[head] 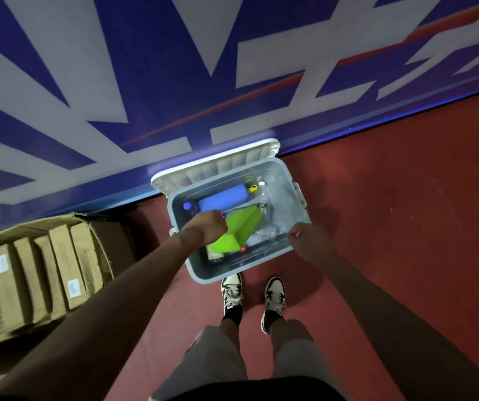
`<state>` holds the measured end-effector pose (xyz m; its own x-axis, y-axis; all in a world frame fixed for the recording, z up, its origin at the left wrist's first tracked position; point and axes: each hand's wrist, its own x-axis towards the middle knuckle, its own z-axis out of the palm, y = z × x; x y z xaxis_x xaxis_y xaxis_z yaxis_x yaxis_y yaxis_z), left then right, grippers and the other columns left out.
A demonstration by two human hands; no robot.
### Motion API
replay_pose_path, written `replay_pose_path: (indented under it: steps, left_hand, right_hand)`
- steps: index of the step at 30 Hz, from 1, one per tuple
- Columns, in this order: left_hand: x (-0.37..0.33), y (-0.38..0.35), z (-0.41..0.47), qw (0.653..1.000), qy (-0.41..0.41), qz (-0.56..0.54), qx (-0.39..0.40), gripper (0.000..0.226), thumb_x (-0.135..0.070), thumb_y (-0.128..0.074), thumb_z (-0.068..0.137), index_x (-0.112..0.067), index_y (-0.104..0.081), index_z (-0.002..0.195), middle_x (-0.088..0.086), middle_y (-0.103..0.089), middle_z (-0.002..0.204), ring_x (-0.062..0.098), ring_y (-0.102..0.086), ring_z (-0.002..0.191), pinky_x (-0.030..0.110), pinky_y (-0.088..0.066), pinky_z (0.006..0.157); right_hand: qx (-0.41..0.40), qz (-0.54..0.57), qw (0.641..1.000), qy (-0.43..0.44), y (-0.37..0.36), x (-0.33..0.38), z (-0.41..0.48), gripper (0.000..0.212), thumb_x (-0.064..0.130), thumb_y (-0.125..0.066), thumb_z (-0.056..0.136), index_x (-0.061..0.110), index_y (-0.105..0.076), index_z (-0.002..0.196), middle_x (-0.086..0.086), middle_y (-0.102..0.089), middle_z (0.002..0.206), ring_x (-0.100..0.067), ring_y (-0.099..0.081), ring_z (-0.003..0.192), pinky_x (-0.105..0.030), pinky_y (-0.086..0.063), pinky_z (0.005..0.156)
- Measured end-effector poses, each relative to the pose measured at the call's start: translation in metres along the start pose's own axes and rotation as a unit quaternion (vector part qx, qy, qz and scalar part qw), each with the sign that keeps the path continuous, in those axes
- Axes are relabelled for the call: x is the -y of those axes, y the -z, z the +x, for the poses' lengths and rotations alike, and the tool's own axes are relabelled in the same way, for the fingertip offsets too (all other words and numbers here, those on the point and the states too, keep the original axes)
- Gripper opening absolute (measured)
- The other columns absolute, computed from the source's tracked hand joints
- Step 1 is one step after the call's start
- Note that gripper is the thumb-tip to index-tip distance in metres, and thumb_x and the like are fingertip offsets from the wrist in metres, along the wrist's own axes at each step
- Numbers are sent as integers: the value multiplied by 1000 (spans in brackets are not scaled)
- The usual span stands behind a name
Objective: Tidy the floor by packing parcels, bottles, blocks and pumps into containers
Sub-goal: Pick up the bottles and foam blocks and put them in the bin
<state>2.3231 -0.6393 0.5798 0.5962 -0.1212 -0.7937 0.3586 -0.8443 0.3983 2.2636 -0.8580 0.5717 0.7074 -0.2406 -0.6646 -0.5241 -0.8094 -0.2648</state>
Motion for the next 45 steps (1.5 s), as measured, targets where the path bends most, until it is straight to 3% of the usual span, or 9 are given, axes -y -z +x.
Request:
replay_pose_path:
  steps: [3, 8, 12, 18, 27, 30, 36, 39, 45]
  left_hand:
    - [-3, 10, -15, 998, -21, 57, -9, 21, -10, -43, 92, -10, -64, 96, 11, -64, 108, 30, -56, 113, 26, -42, 81]
    - [-15, 13, -48, 988, -70, 137, -1, 30, -12, -44, 92, -2, -62, 114, 17, -61, 122, 30, -57, 111, 31, -44, 88]
    - [-25, 7, -72, 977, -110, 185, 6, 30, -14, -43, 91, -2, -61, 112, 19, -63, 115, 30, -58, 92, 29, -42, 75]
    - [-34, -17, -112, 965, -171, 199, 12, 29, -19, -48, 91, -10, -63, 114, 14, -63, 119, 30, -58, 109, 31, -45, 88]
    - [7, -88, -195, 950, -218, 222, 38, 26, -16, -48, 91, -12, -62, 113, 10, -63, 118, 29, -58, 109, 26, -43, 80]
    - [25, -107, -226, 949, -229, 210, 52, 21, -13, -48, 91, -14, -62, 107, 9, -61, 104, 25, -57, 94, 23, -42, 70]
    - [51, -131, -279, 932, -264, 242, 51, 18, -22, -49, 86, -19, -63, 97, 6, -64, 113, 27, -59, 108, 30, -48, 92]
    - [62, -136, -294, 914, -289, 278, 68, 17, -33, -52, 77, -26, -62, 88, 3, -66, 107, 24, -62, 102, 36, -51, 92]
    - [93, -135, -312, 872, -337, 345, 86, 24, -14, -47, 88, -14, -66, 103, 5, -65, 112, 19, -59, 99, 25, -45, 87]
  right_hand:
    - [-8, -14, 1000, 15, 9, 11, -21, 23, 23, -51, 88, 16, -69, 101, -11, -69, 107, -31, -64, 102, -36, -52, 88]
    - [15, -57, 997, 41, 22, 12, -58, 24, 27, -51, 88, 20, -68, 104, -5, -67, 113, -26, -62, 107, -32, -49, 88]
    - [1, -74, 996, 54, 25, 2, -88, 24, 27, -54, 86, 20, -69, 103, -6, -68, 114, -27, -61, 107, -31, -49, 89]
    - [-23, -74, 996, 48, 23, -16, -139, 22, 28, -55, 86, 23, -69, 102, -5, -67, 114, -25, -61, 107, -30, -48, 88]
    - [-70, 11, 997, 42, -32, -60, -242, 21, 20, -55, 87, 16, -71, 98, -7, -68, 111, -25, -62, 105, -29, -46, 89]
    - [-79, 48, 995, 45, -47, -68, -286, 22, 13, -53, 88, 5, -71, 96, -12, -70, 103, -26, -63, 99, -29, -46, 82]
    - [-94, 87, 992, 19, -81, -83, -360, 23, 10, -52, 89, 1, -71, 97, -16, -71, 100, -27, -64, 92, -28, -46, 79]
    - [-102, 119, 988, 6, -102, -87, -382, 24, 7, -51, 89, -6, -69, 98, -21, -70, 101, -23, -58, 81, -29, -45, 76]
    - [-130, 159, 978, -40, -151, -73, -411, 26, 11, -50, 93, -8, -68, 96, -22, -65, 97, -15, -48, 83, -31, -41, 77]
